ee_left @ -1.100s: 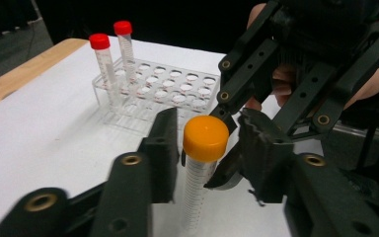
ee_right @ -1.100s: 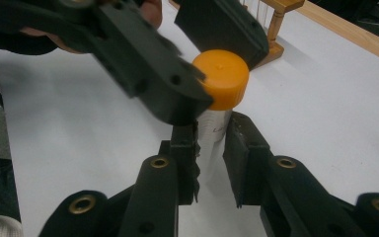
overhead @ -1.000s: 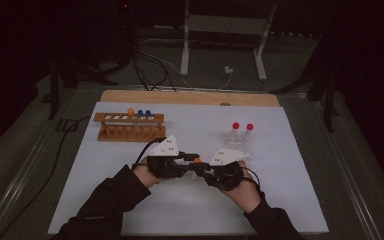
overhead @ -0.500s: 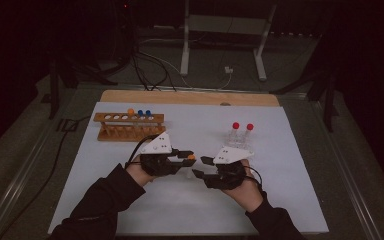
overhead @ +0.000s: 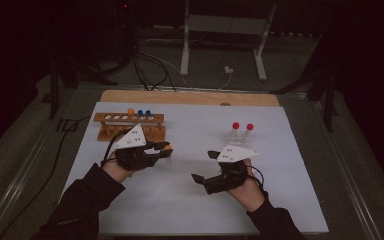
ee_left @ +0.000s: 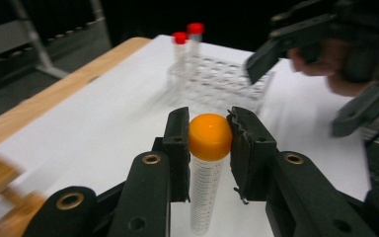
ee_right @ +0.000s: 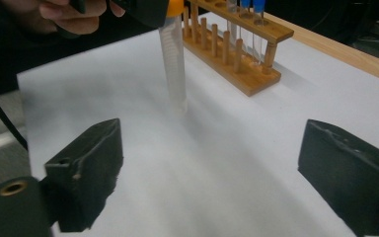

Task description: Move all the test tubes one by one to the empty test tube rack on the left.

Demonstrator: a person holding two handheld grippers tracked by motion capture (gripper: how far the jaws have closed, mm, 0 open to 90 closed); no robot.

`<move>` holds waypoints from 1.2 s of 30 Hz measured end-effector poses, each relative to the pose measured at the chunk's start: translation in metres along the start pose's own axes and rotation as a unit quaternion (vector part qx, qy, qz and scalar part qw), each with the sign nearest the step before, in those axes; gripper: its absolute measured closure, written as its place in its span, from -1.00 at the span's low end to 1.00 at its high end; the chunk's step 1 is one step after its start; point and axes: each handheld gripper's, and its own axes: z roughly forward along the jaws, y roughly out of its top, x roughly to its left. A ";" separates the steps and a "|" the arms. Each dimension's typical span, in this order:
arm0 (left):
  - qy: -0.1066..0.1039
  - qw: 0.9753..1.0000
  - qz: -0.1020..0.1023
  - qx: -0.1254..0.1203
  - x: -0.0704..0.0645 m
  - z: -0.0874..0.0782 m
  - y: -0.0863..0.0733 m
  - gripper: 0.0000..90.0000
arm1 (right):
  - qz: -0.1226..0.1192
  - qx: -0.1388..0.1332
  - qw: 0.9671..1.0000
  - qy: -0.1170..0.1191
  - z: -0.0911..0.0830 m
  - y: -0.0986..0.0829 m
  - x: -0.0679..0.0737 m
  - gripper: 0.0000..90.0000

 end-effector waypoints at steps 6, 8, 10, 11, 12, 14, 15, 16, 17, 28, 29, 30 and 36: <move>0.047 0.999 -0.016 -0.001 0.018 -0.029 -0.007 0.60 | 0.007 -0.016 1.000 0.006 -0.005 0.002 -0.001 -1.00; 0.054 0.998 -0.019 0.000 0.022 -0.033 -0.008 0.60 | 0.004 -0.016 1.000 0.008 -0.006 0.002 -0.002 -1.00; 0.072 0.997 -0.023 0.005 0.028 -0.040 -0.010 0.60 | 0.006 -0.020 1.000 0.010 -0.007 0.003 -0.002 -1.00; 0.082 0.996 -0.025 0.005 0.032 -0.044 -0.011 0.60 | 0.005 -0.019 1.000 0.009 -0.007 0.003 -0.002 -1.00; 0.089 0.996 -0.029 0.005 0.036 -0.048 -0.011 0.60 | 0.004 -0.020 1.000 0.007 -0.007 0.003 -0.002 -1.00; 0.112 0.993 -0.041 0.003 0.046 -0.057 -0.013 0.60 | 0.004 -0.024 1.000 0.008 -0.008 0.003 -0.002 -1.00; 0.112 0.993 -0.041 0.003 0.046 -0.057 -0.013 0.60 | 0.003 -0.023 1.000 0.005 -0.008 0.003 -0.002 -1.00; 0.128 0.991 -0.049 -0.001 0.051 -0.061 -0.014 0.60 | 0.003 -0.024 1.000 0.006 -0.008 0.003 -0.002 -1.00; 0.133 0.990 -0.051 -0.001 0.053 -0.062 -0.014 0.60 | 0.004 -0.025 1.000 0.006 -0.008 0.003 -0.002 -1.00; 0.207 0.976 -0.066 -0.014 0.083 -0.074 -0.006 0.60 | 0.005 -0.025 1.000 0.008 -0.008 0.003 -0.003 -1.00; 0.216 0.974 -0.067 -0.015 0.087 -0.075 -0.005 0.60 | 0.004 -0.025 1.000 0.006 -0.009 0.003 -0.003 -1.00; 0.221 0.973 -0.067 -0.017 0.090 -0.075 -0.005 0.60 | 0.004 -0.027 1.000 0.006 -0.009 0.003 -0.003 -1.00; 0.263 0.961 -0.083 -0.033 0.112 -0.071 -0.003 0.60 | 0.003 -0.029 1.000 0.005 -0.010 0.003 -0.004 -1.00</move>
